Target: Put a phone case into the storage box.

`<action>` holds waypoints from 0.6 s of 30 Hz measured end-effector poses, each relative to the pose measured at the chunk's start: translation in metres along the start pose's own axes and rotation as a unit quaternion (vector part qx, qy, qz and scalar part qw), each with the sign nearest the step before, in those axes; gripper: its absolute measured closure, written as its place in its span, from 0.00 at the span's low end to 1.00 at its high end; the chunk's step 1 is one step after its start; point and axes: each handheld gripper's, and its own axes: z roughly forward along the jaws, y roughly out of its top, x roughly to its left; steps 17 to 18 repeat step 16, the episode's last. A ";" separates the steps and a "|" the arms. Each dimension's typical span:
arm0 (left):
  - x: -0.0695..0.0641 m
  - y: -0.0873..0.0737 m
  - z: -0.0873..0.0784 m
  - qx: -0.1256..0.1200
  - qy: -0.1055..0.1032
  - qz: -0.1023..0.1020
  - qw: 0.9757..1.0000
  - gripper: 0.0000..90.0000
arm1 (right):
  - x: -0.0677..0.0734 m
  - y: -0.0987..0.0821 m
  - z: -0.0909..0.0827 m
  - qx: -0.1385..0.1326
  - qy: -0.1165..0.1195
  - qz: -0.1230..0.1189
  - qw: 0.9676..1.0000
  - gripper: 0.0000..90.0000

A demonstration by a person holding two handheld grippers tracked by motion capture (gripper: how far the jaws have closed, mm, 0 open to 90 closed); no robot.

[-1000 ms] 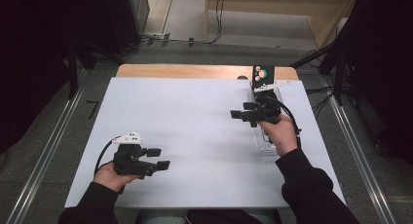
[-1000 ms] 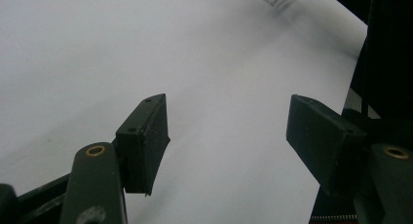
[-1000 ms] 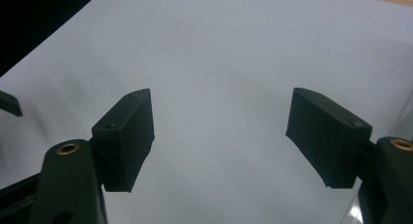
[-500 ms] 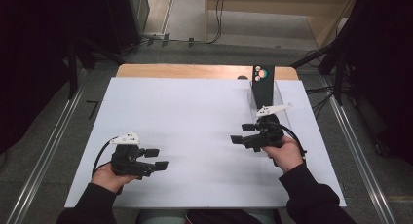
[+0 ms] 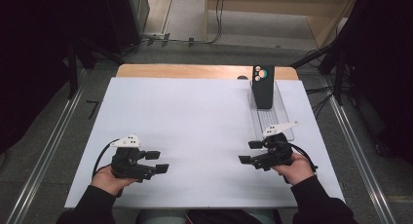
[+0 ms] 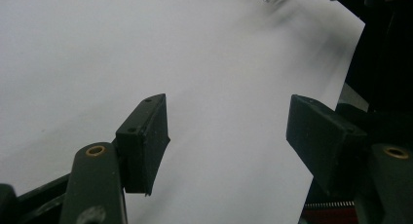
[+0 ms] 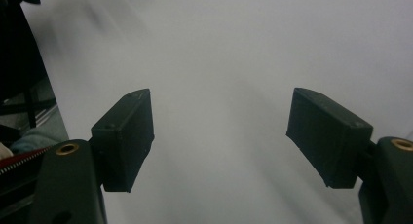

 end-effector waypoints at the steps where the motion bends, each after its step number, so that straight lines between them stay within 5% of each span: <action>1: 0.000 -0.001 0.000 0.001 0.000 0.000 1.000 0.35 | 0.000 -0.003 0.000 0.003 -0.001 -0.002 1.000 0.26; 9: -0.001 -0.003 0.002 0.006 0.002 0.003 1.000 0.35 | 0.000 -0.024 -0.004 0.016 -0.004 0.000 1.000 0.25; 18: -0.001 -0.003 0.003 0.006 -0.002 0.002 1.000 0.35 | -0.001 -0.026 -0.003 0.021 -0.001 0.000 1.000 0.24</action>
